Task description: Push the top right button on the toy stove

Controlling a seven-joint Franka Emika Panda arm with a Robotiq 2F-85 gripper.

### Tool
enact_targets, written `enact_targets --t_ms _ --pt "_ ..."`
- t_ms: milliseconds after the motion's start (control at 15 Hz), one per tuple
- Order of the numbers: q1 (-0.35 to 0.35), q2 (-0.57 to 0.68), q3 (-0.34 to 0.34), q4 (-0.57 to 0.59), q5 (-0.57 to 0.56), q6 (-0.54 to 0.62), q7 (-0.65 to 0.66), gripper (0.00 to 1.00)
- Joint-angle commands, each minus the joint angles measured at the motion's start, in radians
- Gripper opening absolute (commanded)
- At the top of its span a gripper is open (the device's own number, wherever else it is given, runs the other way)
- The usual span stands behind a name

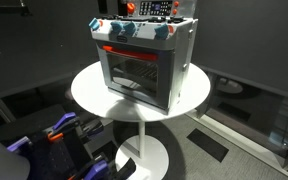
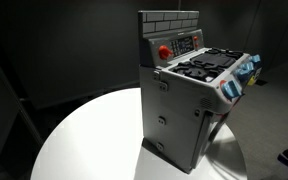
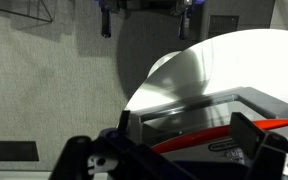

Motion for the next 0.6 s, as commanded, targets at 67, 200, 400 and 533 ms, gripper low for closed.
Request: enact_targets --t_ms 67,200,400,533 --pt "-0.007 0.069 0.006 0.061 -0.003 0.049 0.015 1.00" --pt "-0.007 0.103 0.006 0.090 -0.003 0.081 0.018 1.00" --pt "-0.011 0.167 0.009 0.148 -0.003 0.134 0.041 1.00" --pt "-0.015 0.214 0.013 0.191 -0.010 0.180 0.064 1.00"
